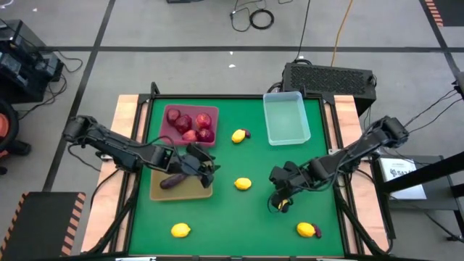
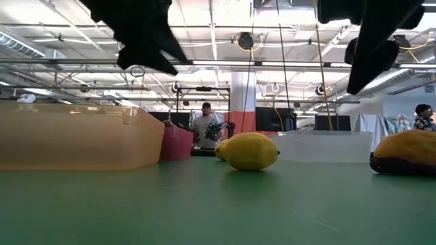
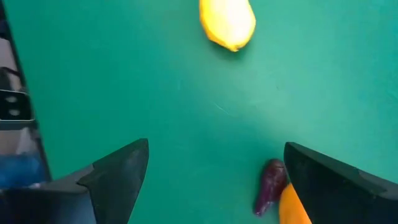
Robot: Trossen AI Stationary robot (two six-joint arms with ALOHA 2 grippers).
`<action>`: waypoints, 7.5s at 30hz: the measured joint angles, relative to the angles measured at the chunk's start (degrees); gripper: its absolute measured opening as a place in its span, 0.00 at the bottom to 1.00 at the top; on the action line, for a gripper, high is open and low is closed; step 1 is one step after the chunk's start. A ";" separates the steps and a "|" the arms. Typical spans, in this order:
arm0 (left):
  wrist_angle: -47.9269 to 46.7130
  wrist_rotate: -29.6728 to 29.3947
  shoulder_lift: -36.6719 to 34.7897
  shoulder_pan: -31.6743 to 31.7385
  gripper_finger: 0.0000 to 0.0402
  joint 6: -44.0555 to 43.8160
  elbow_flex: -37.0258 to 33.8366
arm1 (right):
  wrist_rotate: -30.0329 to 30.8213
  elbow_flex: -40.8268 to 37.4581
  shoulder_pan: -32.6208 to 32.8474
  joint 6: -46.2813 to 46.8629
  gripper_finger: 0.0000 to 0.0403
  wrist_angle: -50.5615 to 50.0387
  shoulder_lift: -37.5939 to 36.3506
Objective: Sort produce into baskets
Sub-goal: Put the eggplant into the orange bin
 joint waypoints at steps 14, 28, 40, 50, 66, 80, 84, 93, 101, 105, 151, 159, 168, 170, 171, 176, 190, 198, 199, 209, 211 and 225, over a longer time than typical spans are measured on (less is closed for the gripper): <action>6.27 1.80 2.85 -0.10 0.51 0.91 0.00 | 0.74 0.00 -0.39 0.26 0.90 -1.20 11.18; 11.70 2.46 4.58 -0.10 0.51 0.83 0.02 | -4.31 0.00 -3.53 3.45 0.86 -3.14 16.75; 12.71 3.22 4.52 -0.16 0.51 -4.06 0.04 | -5.25 0.00 -3.65 1.48 0.72 -8.58 17.25; 12.50 3.27 4.52 -1.17 0.51 -8.16 0.04 | -9.49 0.07 -4.46 -1.33 0.53 -6.39 19.58; 12.04 3.55 4.52 -2.48 0.51 -12.57 0.04 | -5.22 1.92 -6.50 -3.15 0.15 -6.20 17.24; 0.59 12.08 -6.90 -2.04 0.51 -13.65 0.02 | -0.12 13.80 -11.24 -17.33 0.15 6.48 15.18; -10.58 7.80 -13.11 -2.78 0.51 -14.15 0.02 | -0.20 13.81 -13.41 -21.11 0.15 17.95 15.51; -25.56 1.52 -20.41 -4.16 0.51 -16.76 0.02 | -0.37 13.90 -17.30 -30.76 0.15 51.03 23.01; -36.02 1.52 -20.64 -4.14 0.51 -13.62 0.02 | -0.81 14.31 -17.79 -31.25 0.15 68.72 33.05; -39.28 0.44 -20.62 -4.14 0.51 -13.64 0.02 | -0.74 16.64 -17.16 -31.35 0.17 66.71 35.47; -11.39 -0.37 -1.83 1.48 0.51 -26.37 0.00 | -3.42 26.29 -42.76 -44.90 0.58 -5.22 27.89; -11.15 0.84 -1.49 1.45 0.51 -29.16 0.00 | -5.32 26.27 -46.60 -50.92 0.58 -7.29 32.16; -11.41 0.69 -1.49 1.45 0.51 -30.65 0.00 | -6.73 26.27 -46.71 -52.08 0.58 -3.90 32.27; -11.45 0.67 -1.49 1.45 0.51 -30.65 0.00 | -6.69 26.27 -46.73 -51.93 0.58 -2.91 32.57; -11.45 0.67 -1.49 1.45 0.51 -30.65 0.00 | -6.69 26.27 -46.73 -51.89 0.58 -2.53 32.92; -11.52 0.54 -1.49 1.45 0.51 -30.65 0.00 | -6.56 26.27 -46.66 -51.61 0.58 -2.80 35.94; -11.84 0.21 -1.50 1.35 0.51 -30.06 0.00 | -6.05 26.39 -46.23 -50.44 0.47 -2.05 39.31; -11.84 -0.43 -1.52 1.35 0.51 -25.16 0.00 | -0.78 26.14 -47.09 -49.41 0.21 -3.21 36.16; -11.94 -0.43 -1.52 1.35 0.51 -24.46 0.00 | -0.85 26.14 -47.01 -48.65 0.18 -4.48 35.24; -12.38 -1.04 -1.52 1.32 0.51 -21.00 0.00 | -1.97 26.14 -42.03 -40.04 0.14 -9.93 22.78; -13.19 -1.04 -1.52 1.32 0.51 -20.88 0.00 | -2.34 26.14 -39.78 -37.62 0.15 -9.12 20.41; -36.13 4.56 -1.56 1.32 0.51 -12.40 0.00 | -3.90 26.23 -19.33 -33.77 0.15 19.79 23.33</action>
